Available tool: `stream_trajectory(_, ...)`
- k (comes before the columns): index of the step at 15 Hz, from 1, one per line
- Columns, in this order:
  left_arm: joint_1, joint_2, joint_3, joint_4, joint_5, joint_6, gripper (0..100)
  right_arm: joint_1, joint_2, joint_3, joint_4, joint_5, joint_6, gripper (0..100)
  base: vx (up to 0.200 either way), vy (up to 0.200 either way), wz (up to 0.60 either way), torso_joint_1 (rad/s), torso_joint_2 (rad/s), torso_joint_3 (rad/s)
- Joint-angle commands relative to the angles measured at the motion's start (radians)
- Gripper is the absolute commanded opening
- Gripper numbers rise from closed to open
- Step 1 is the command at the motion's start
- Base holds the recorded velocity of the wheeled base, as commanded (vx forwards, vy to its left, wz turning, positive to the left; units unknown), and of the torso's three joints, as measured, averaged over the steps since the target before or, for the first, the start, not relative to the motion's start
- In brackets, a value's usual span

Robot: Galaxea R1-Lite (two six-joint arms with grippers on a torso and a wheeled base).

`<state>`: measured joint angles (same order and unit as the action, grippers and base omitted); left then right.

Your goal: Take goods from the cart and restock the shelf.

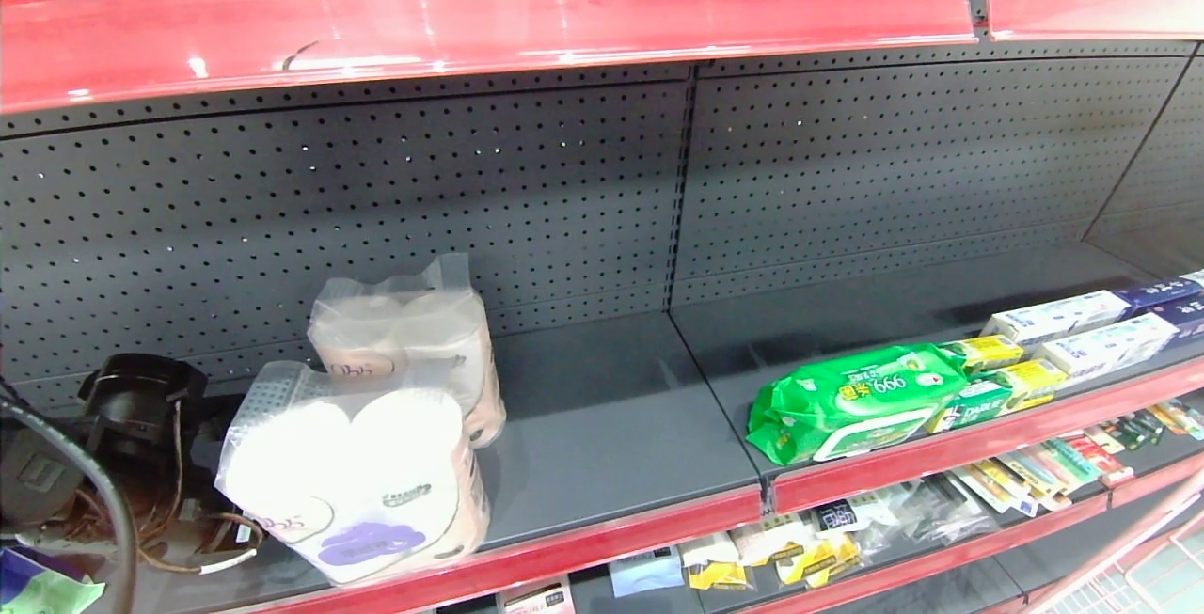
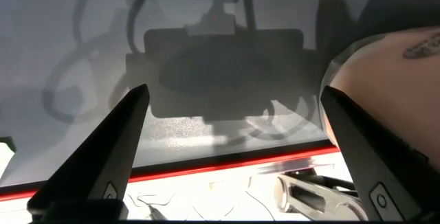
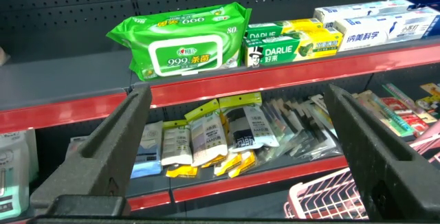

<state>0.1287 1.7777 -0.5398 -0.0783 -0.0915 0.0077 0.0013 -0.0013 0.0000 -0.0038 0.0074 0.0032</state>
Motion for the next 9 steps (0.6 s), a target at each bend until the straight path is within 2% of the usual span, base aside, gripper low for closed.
stream_trajectory(1,-0.014,-0.001,0.000,-0.001,0.001,0.000,100,0.000,0.001,0.000,-0.001,0.000,0.000,100,0.000,0.000,0.00,0.000,0.00,0.000)
stream_trajectory(9,-0.020,-0.001,0.000,-0.001,0.001,-0.002,100,0.000,0.001,0.000,-0.001,0.000,0.000,100,0.000,0.000,0.00,0.000,0.00,0.000)
